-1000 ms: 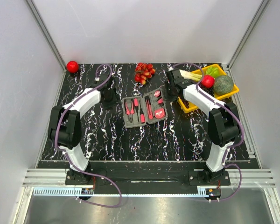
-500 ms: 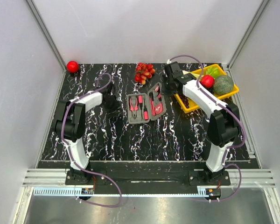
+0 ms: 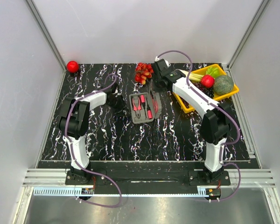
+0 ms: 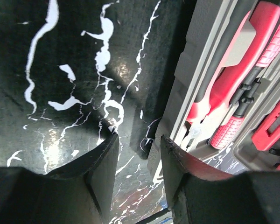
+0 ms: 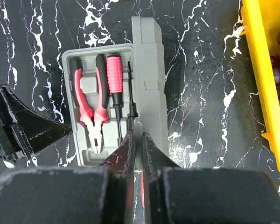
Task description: Pack the tool kit
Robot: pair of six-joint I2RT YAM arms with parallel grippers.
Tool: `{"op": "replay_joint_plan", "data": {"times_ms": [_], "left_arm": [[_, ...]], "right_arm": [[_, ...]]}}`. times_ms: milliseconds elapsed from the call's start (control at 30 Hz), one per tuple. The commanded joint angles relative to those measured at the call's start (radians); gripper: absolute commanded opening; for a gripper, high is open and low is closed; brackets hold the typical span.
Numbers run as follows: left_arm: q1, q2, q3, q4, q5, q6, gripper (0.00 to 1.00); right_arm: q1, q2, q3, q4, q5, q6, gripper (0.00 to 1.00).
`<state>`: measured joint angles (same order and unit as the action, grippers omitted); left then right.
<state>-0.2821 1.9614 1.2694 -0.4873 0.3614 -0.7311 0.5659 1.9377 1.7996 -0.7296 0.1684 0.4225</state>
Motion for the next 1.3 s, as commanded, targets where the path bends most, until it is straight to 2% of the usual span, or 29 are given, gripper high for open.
{"op": "replay_joint_plan", "data": {"times_ms": [0, 467, 767, 1067, 1100, 1267], "left_arm": [[-0.032, 0.056, 0.007, 0.016, 0.025, 0.004, 0.45], [-0.037, 0.054, 0.024, -0.017, -0.019, -0.024, 0.43], [-0.035, 0.05, 0.033, -0.025, -0.033, -0.033, 0.42], [-0.028, 0.053, 0.031, -0.033, -0.045, -0.031, 0.41], [-0.026, 0.053, 0.031, -0.033, -0.047, -0.033, 0.41], [-0.023, 0.051, 0.03, -0.04, -0.061, -0.034, 0.41]], "right_arm": [[0.048, 0.032, 0.101, -0.034, 0.092, 0.004, 0.0], [0.15, 0.112, 0.199, -0.112, 0.238, 0.051, 0.0], [0.176, 0.144, 0.242, -0.149, 0.26, 0.079, 0.02], [0.2, 0.187, 0.293, -0.183, 0.214, 0.127, 0.06], [0.207, 0.191, 0.299, -0.183, 0.215, 0.127, 0.09], [0.238, 0.224, 0.354, -0.2, 0.218, 0.11, 0.4]]}}
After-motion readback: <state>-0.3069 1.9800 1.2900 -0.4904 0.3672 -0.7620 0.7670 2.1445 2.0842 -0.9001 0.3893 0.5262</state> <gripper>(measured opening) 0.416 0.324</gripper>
